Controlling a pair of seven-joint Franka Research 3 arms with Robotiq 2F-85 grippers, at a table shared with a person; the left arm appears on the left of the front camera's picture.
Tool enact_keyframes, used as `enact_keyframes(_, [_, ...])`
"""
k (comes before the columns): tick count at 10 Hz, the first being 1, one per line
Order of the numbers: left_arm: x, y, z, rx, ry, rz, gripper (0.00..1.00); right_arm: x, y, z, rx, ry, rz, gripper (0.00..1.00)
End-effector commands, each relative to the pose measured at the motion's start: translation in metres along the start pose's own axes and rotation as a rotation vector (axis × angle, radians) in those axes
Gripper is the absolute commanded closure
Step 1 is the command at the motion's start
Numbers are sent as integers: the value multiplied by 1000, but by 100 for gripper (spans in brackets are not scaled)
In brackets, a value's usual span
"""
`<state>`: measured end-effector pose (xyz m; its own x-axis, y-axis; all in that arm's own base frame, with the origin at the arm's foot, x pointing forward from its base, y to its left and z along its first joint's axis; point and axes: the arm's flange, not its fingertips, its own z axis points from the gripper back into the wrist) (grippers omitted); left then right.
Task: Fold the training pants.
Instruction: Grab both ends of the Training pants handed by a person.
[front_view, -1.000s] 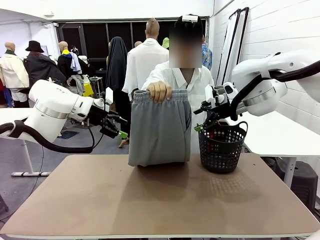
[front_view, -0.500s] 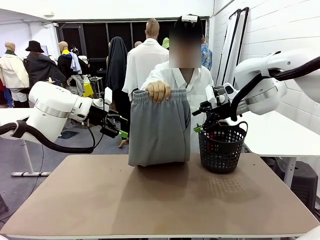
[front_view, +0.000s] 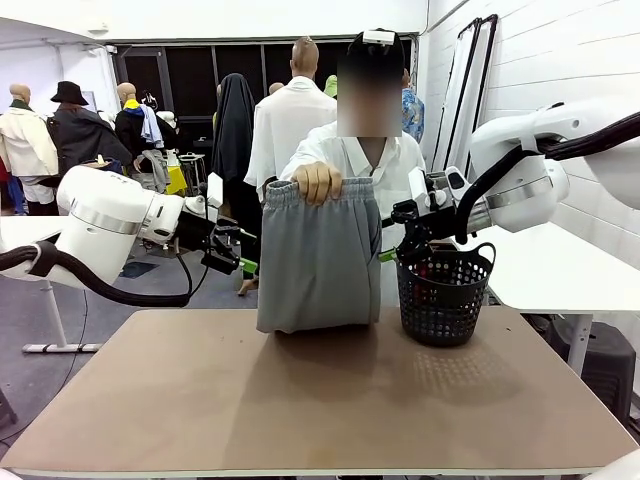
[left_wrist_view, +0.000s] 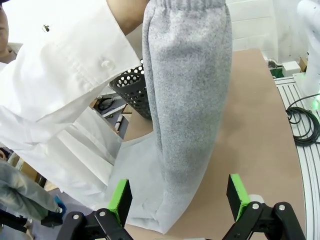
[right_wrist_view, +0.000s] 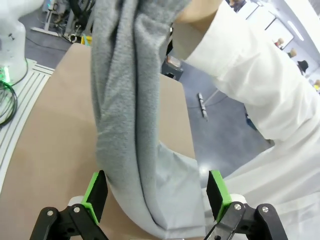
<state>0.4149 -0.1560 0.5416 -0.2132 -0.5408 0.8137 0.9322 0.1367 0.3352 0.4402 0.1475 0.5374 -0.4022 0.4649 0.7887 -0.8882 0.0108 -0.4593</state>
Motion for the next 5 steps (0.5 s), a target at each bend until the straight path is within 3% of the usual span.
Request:
enact_keyframes(1, [-2,0,-2,-1,-41,-29,0,-6,11,-1,9,-24,11,0])
enact_keyframes(5, [4,-7,-4,-17,-74,-38,0,-4,24,1,33,-61,8,0])
